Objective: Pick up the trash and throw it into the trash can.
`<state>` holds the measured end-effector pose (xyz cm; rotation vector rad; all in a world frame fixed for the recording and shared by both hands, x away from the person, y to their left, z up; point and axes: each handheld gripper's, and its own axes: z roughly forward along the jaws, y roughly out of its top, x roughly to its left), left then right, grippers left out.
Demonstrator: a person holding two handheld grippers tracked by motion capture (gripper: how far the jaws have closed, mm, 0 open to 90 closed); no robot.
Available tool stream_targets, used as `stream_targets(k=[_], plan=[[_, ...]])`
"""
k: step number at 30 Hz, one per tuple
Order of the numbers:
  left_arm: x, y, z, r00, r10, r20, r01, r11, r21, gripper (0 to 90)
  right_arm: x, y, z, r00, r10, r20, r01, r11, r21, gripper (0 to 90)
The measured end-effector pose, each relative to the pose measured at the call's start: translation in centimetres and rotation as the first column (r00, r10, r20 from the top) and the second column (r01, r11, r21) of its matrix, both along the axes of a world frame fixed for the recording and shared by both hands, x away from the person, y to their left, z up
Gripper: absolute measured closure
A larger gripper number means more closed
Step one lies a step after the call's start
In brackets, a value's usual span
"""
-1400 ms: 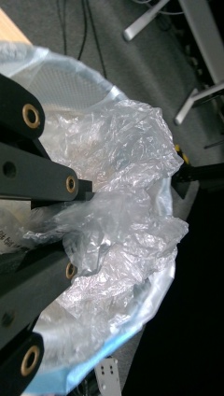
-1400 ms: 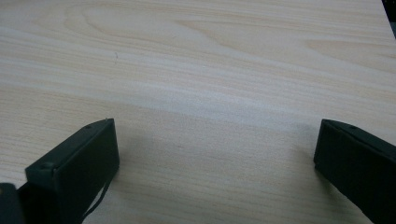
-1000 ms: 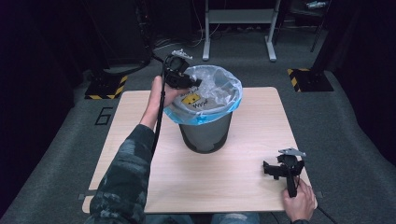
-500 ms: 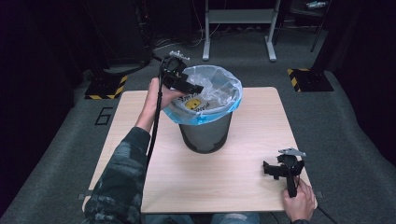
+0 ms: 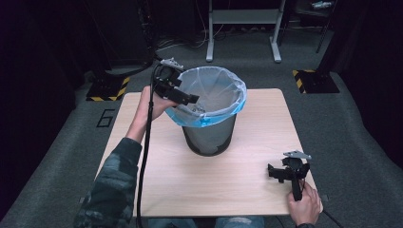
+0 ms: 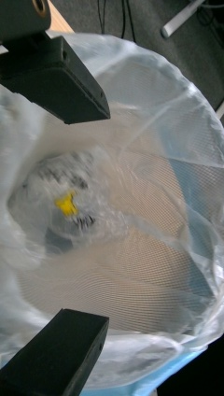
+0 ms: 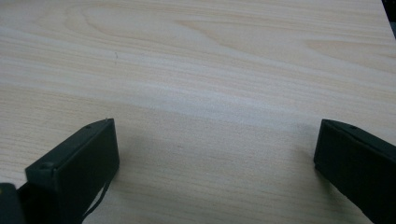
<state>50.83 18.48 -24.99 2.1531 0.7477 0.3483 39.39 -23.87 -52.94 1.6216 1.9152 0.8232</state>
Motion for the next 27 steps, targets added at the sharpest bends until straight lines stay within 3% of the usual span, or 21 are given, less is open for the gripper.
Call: stream_targets(k=[6,15,19,20,26,27], plan=[[-1.4,1.9,-0.9,0.9997,0.012,0.021,-0.012,0.9999,-0.004,1.6,0.0,0.0,0.0,1.0,0.002,-0.001,-0.002,1.0,-0.003,0.0],[-3.9,5.7,-3.1,0.9978,0.04,0.053,-0.037,0.9982,-0.046,0.0,0.0,0.0,0.0,1.0,0.003,-0.004,-0.003,1.0,-0.005,0.0],[-4.7,7.4,-5.1,0.9977,0.058,0.036,-0.057,0.9981,-0.024,0.0,0.0,0.0,0.0,1.0,0.003,-0.003,-0.003,1.0,-0.006,0.0],[-4.7,7.4,-5.1,0.9977,0.058,0.036,-0.057,0.9981,-0.024,0.0,0.0,0.0,0.0,1.0,0.003,-0.003,-0.003,1.0,-0.006,0.0],[-5.4,9.9,-8.8,0.9944,0.105,0.011,-0.105,0.9936,-0.042,0.0,0.0,0.0,0.0,1.0,0.003,-0.003,-0.003,1.0,-0.005,0.0],[-5.4,9.9,-8.8,0.9944,0.105,0.011,-0.105,0.9936,-0.042,0.0,0.0,0.0,0.0,1.0,0.003,-0.003,-0.003,1.0,-0.005,0.0]])
